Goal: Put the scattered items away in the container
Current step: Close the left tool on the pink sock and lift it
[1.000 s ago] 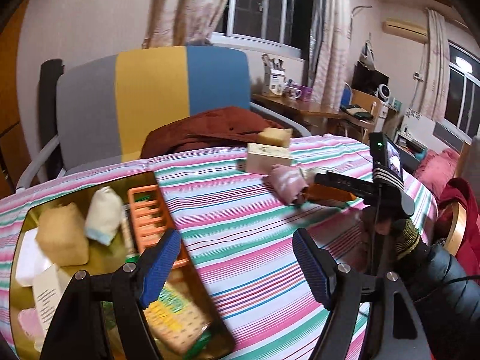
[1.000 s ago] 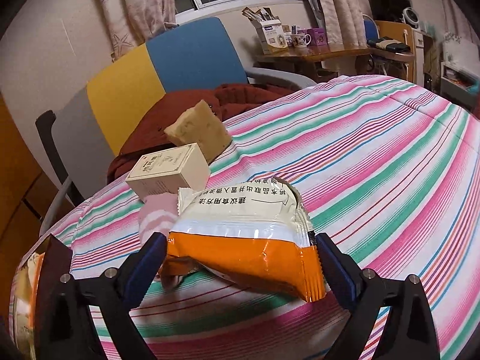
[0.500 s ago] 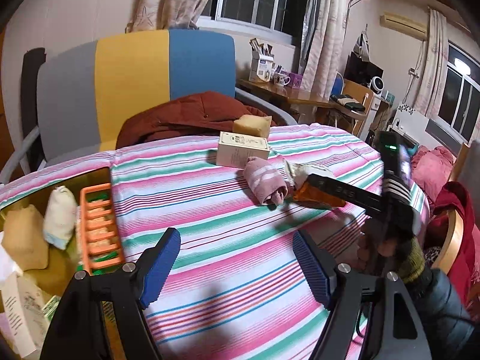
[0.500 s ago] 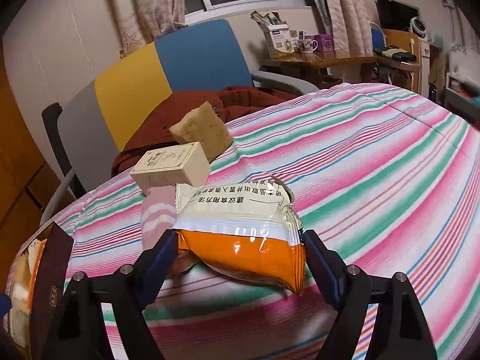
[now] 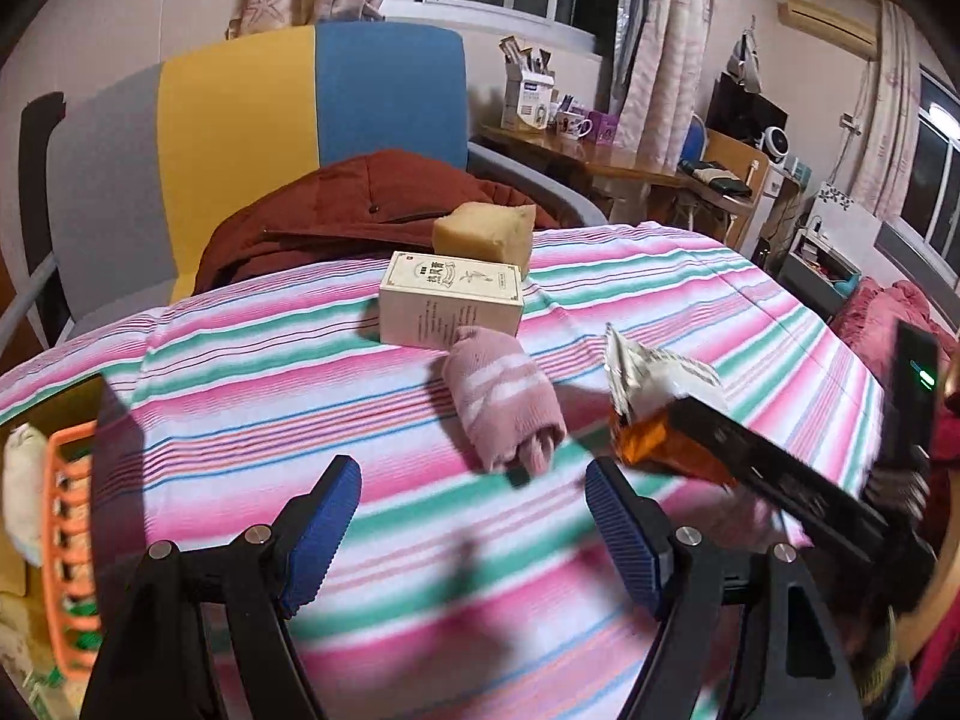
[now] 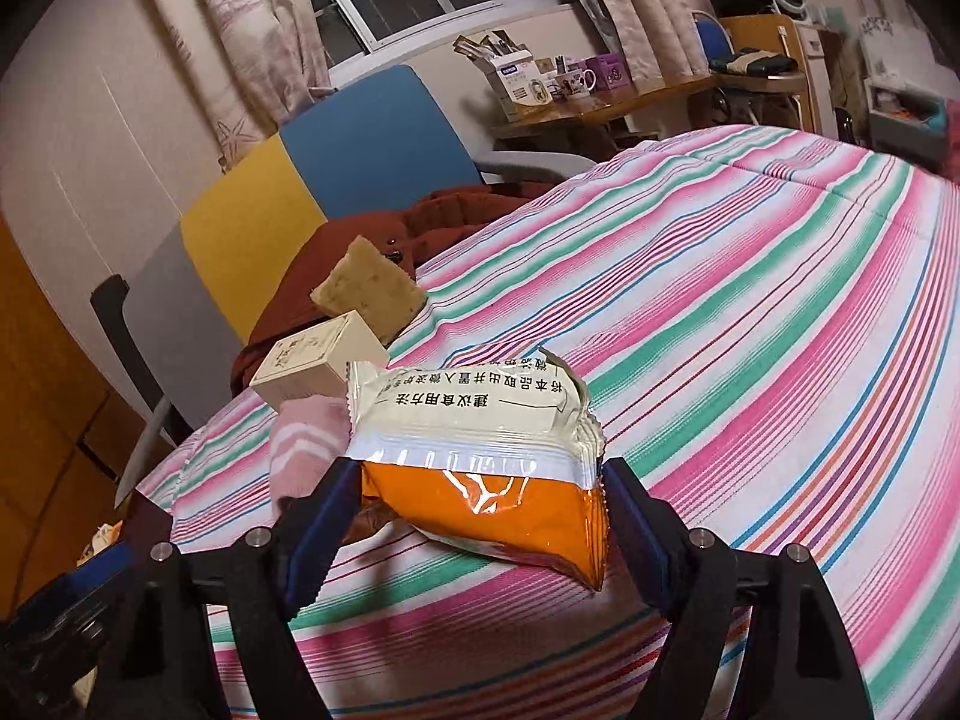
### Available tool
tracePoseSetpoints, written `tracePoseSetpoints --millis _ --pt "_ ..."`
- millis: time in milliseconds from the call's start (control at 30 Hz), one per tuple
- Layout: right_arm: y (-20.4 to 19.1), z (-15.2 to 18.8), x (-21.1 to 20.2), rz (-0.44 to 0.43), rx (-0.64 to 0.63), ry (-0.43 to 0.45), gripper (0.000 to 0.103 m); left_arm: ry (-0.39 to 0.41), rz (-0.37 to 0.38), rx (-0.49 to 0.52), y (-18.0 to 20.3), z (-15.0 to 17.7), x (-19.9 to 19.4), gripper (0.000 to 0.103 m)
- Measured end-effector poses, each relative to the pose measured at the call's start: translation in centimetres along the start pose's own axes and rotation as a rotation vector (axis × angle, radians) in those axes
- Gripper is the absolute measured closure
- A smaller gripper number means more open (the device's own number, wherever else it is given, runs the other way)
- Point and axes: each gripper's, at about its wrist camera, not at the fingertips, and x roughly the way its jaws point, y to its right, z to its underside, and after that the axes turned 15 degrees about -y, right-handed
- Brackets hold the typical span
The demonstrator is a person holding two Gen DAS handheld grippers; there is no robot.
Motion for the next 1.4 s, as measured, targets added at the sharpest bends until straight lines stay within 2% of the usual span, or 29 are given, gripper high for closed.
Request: tracePoseSetpoints --millis 267,500,800,1033,1400 --pt "0.3 0.1 0.1 -0.028 0.005 0.008 0.021 -0.028 0.057 -0.05 0.3 -3.3 2.8 0.024" --pt "0.7 0.1 0.2 -0.045 0.017 0.011 0.02 -0.06 0.07 -0.082 -0.1 -5.2 5.3 0.024" --pt "0.7 0.1 0.3 -0.05 0.023 0.011 0.019 -0.099 0.053 -0.108 -0.5 -5.6 7.8 0.024" --pt "0.9 0.0 0.4 -0.057 0.032 0.009 0.017 -0.105 0.029 -0.074 0.5 -5.5 8.8 0.027" --pt "0.7 0.0 -0.1 -0.07 0.034 0.025 0.015 -0.118 0.082 -0.1 -0.4 -5.5 9.6 0.027"
